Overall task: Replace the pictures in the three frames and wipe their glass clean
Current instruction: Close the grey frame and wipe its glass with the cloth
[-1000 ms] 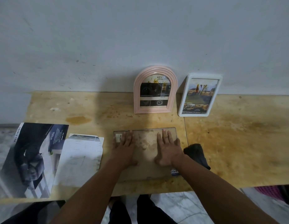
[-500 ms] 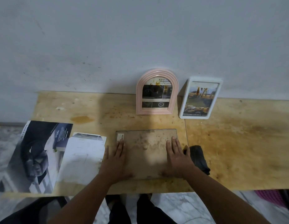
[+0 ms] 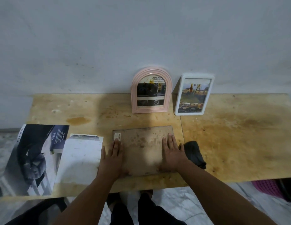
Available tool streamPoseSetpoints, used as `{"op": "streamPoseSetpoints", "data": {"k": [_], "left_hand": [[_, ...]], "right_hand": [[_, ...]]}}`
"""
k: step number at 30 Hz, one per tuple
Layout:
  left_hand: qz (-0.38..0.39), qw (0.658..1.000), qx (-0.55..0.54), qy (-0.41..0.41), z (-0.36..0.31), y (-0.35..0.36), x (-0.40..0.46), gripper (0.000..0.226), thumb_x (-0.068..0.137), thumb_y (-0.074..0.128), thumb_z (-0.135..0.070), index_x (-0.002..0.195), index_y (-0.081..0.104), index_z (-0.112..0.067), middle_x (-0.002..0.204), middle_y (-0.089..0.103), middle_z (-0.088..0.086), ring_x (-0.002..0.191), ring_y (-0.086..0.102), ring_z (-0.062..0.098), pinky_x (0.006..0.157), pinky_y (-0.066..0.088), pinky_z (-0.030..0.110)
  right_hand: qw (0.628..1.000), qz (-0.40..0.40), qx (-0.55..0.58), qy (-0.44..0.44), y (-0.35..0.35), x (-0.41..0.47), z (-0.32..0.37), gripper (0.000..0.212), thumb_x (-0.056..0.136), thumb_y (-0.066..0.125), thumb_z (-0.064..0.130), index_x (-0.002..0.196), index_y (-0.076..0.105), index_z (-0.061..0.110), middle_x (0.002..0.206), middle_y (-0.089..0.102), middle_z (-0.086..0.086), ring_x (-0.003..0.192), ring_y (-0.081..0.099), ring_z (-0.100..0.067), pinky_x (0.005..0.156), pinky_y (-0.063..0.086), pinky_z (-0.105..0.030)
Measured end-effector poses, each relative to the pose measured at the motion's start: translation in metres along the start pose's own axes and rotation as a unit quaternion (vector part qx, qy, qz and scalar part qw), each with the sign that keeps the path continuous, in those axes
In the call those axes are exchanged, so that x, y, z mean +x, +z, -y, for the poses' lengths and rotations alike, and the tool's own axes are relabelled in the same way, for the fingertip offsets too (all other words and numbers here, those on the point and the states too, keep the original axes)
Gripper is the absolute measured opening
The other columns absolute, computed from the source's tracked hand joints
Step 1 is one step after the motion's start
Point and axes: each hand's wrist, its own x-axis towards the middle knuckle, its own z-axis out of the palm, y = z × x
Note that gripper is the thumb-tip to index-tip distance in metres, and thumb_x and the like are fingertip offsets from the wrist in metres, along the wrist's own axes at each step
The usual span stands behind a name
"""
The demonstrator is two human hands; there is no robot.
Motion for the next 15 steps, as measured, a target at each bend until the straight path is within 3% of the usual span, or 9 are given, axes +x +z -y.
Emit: {"op": "streamPoseSetpoints", "data": {"k": [1,3,7,10,12,15], "left_hand": [[0.02,1.0,0.0,-0.024,-0.004,-0.004,-0.005,0.143,0.068,0.064,-0.088,0.163,-0.008,-0.008,0.169,-0.015,0.018,0.159,-0.003,0.039,0.125,0.01,0.063],[0.046,0.997,-0.011,-0.058,-0.009,-0.007,-0.017,0.132,0.078,0.059,-0.083,0.162,-0.014,-0.012,0.17,-0.015,0.019,0.158,-0.002,0.042,0.125,0.006,0.058],[0.034,0.996,-0.039,-0.074,-0.01,-0.011,-0.043,0.089,0.096,0.052,-0.06,0.164,0.01,-0.021,0.17,0.007,0.015,0.153,0.026,0.036,0.124,0.022,0.051],[0.02,0.992,-0.076,-0.097,-0.007,-0.013,-0.054,0.053,0.102,0.045,-0.033,0.154,0.036,-0.026,0.143,0.042,0.006,0.125,0.054,0.028,0.101,0.048,0.041],[0.037,0.984,-0.126,-0.118,-0.006,-0.014,-0.058,0.05,0.106,0.038,-0.03,0.155,0.036,-0.029,0.131,0.046,0.004,0.115,0.059,0.027,0.088,0.051,0.039],[0.054,0.972,-0.194,-0.122,-0.004,-0.009,-0.059,0.056,0.106,0.041,-0.038,0.161,0.028,-0.03,0.135,0.047,0.008,0.118,0.061,0.028,0.09,0.052,0.039]], "right_hand": [[1.0,-0.001,-0.001,0.003,-0.003,-0.004,0.003,0.14,0.07,0.063,0.079,0.156,-0.025,0.013,0.158,-0.04,-0.017,0.15,-0.031,-0.036,0.12,0.0,-0.066],[1.0,-0.004,0.005,0.005,-0.008,-0.014,0.011,0.125,0.079,0.063,0.067,0.159,-0.017,0.013,0.163,-0.03,-0.02,0.153,-0.022,-0.04,0.121,0.005,-0.064],[1.0,-0.013,0.023,0.009,0.003,-0.039,0.019,0.096,0.095,0.054,0.049,0.161,-0.003,0.009,0.167,-0.016,-0.022,0.155,-0.009,-0.042,0.121,0.018,-0.059],[0.996,-0.066,0.061,0.014,0.021,-0.057,0.012,0.085,0.097,0.049,0.051,0.16,0.01,0.01,0.169,-0.012,-0.018,0.156,-0.003,-0.036,0.117,0.029,-0.056],[0.991,-0.09,0.092,0.027,0.032,-0.063,0.008,0.083,0.094,0.05,0.055,0.159,0.017,0.015,0.169,-0.01,-0.013,0.156,0.002,-0.033,0.114,0.035,-0.053],[0.973,-0.118,0.191,0.062,0.04,-0.062,0.01,0.077,0.088,0.057,0.058,0.152,0.032,0.024,0.164,0.006,-0.009,0.149,0.016,-0.036,0.109,0.041,-0.05]]}}
